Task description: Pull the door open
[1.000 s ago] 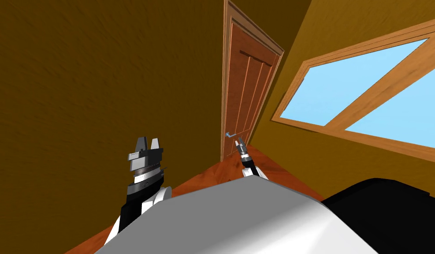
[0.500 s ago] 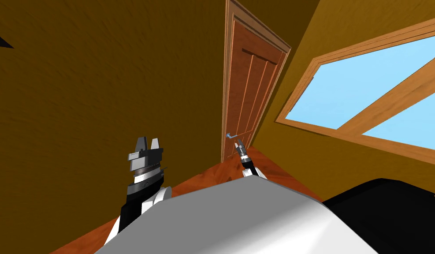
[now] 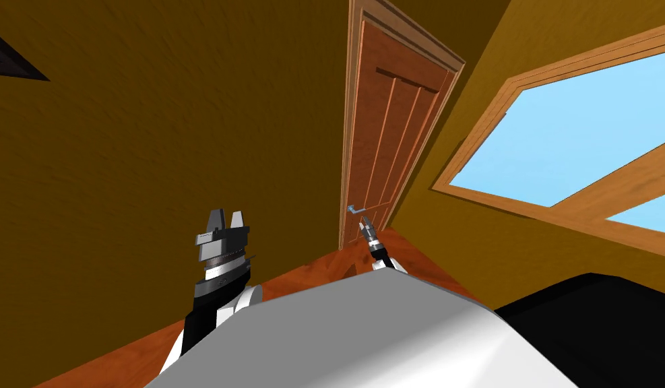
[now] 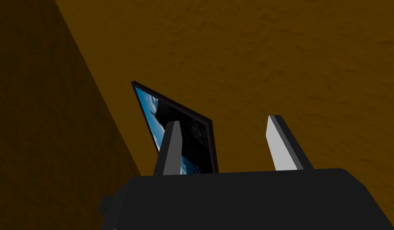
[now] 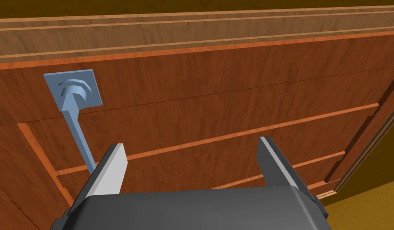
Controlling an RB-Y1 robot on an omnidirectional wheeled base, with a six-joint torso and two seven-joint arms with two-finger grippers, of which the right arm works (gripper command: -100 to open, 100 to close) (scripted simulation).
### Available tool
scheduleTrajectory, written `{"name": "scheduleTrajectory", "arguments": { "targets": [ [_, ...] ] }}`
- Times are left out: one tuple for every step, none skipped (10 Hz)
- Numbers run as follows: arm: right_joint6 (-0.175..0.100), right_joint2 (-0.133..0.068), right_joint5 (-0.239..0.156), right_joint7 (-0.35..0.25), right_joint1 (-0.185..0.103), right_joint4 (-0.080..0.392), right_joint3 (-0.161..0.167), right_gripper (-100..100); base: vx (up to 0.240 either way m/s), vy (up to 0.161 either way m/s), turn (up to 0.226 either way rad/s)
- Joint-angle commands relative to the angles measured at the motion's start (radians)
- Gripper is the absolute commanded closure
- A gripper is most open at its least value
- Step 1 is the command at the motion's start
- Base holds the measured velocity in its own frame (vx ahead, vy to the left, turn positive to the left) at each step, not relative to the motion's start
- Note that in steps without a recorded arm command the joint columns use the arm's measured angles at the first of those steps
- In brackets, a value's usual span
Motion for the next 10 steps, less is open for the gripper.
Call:
{"name": "scheduleTrajectory", "arguments": {
  "targets": [
    [-0.004,-0.003,-0.001,-0.003,-0.011,0.042,0.002,-100,0.024,-0.081,0.069],
    [-0.011,-0.011,-0.005,-0.011,-0.023,0.084,0.005,-100,0.023,-0.064,0.115],
    [-0.017,-0.018,-0.008,-0.018,-0.036,0.120,0.007,-100,0.040,-0.093,0.199],
    [-0.017,-0.018,-0.008,-0.018,-0.036,0.131,0.007,-100,0.024,-0.076,0.059],
    [-0.022,-0.025,-0.010,-0.025,-0.047,0.167,0.010,-100,0.017,-0.066,0.086],
    [-0.022,-0.025,-0.010,-0.025,-0.047,0.171,0.010,-100,0.009,-0.054,0.048],
    [-0.028,-0.032,-0.013,-0.031,-0.059,0.201,0.012,-100,0.005,-0.058,0.093],
    [-0.033,-0.039,-0.016,-0.037,-0.069,0.241,0.015,-100,0.013,-0.084,0.157],
    [-0.038,-0.044,-0.018,-0.043,-0.079,0.282,0.017,-100,0.025,-0.105,0.169],
    [-0.043,-0.050,-0.021,-0.049,-0.089,0.319,0.019,-100,0.015,-0.114,0.137]
  ]
}}
